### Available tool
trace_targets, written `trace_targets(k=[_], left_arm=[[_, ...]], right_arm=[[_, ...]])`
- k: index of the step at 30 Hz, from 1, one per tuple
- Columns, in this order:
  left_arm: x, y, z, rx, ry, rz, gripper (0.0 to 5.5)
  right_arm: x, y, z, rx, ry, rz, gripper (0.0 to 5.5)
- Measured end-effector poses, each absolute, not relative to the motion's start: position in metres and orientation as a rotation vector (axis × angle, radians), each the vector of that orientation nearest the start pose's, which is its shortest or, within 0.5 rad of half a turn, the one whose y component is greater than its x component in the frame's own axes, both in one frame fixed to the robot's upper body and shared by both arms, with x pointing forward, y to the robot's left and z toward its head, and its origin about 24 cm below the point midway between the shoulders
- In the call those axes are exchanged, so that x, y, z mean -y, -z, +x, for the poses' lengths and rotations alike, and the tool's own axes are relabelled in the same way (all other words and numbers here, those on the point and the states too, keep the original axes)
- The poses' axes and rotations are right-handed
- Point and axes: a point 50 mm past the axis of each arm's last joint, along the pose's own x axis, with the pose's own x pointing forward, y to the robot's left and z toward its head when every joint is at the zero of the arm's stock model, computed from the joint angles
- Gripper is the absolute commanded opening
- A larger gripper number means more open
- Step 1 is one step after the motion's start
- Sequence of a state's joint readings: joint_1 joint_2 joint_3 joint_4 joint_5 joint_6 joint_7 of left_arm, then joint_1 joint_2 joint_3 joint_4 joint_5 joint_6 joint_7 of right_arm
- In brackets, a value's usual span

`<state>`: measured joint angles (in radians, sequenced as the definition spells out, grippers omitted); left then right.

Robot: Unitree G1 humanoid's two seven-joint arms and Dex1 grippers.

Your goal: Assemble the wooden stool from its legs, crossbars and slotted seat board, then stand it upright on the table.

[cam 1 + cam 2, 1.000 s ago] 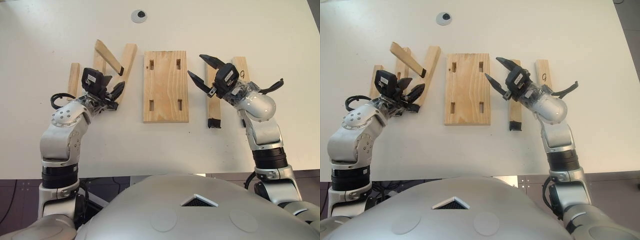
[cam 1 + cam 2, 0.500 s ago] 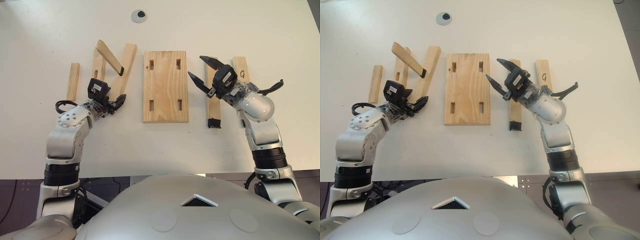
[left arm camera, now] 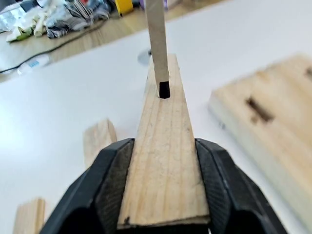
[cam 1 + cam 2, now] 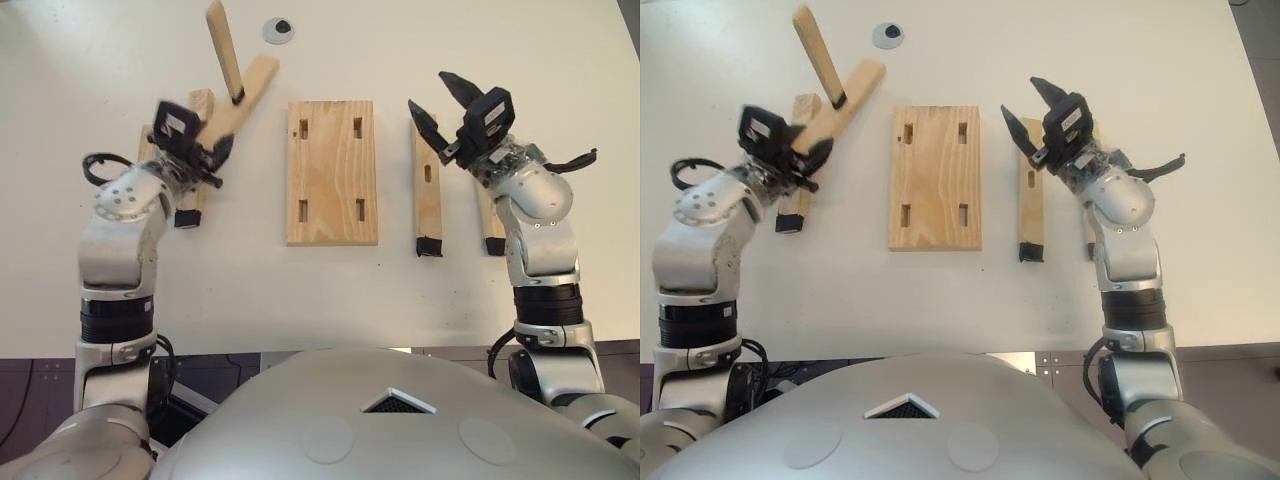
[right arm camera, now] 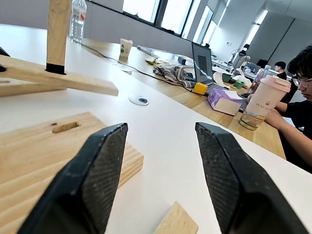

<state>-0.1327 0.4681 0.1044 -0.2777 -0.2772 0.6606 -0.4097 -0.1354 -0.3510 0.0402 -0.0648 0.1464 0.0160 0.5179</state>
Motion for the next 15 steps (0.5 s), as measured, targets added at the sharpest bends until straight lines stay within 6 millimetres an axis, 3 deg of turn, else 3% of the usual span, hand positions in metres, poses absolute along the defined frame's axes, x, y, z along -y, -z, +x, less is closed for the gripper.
trace_targets(k=[3,5,9,10,15], left_arm=[[-0.186,-0.144,0.276,-0.117,0.522,-0.094,1.97],[-0.177,-0.159,0.278,-0.078,0.594,-0.209,1.97],[-0.17,-0.162,0.276,-0.124,0.729,-0.525,1.97],[-0.163,-0.163,0.273,-0.147,0.816,-0.636,1.97],[-0.148,-0.169,0.26,-0.181,1.088,-0.92,1.97]], right_arm=[[0.162,-0.1,0.275,0.086,-0.649,-0.067,2.56],[0.159,-0.101,0.276,0.056,-0.703,0.015,2.56],[0.16,-0.123,0.28,0.066,-0.786,0.37,3.2],[0.157,-0.132,0.281,0.066,-0.838,0.526,3.35],[0.141,-0.157,0.284,-0.001,-0.991,0.868,4.09]])
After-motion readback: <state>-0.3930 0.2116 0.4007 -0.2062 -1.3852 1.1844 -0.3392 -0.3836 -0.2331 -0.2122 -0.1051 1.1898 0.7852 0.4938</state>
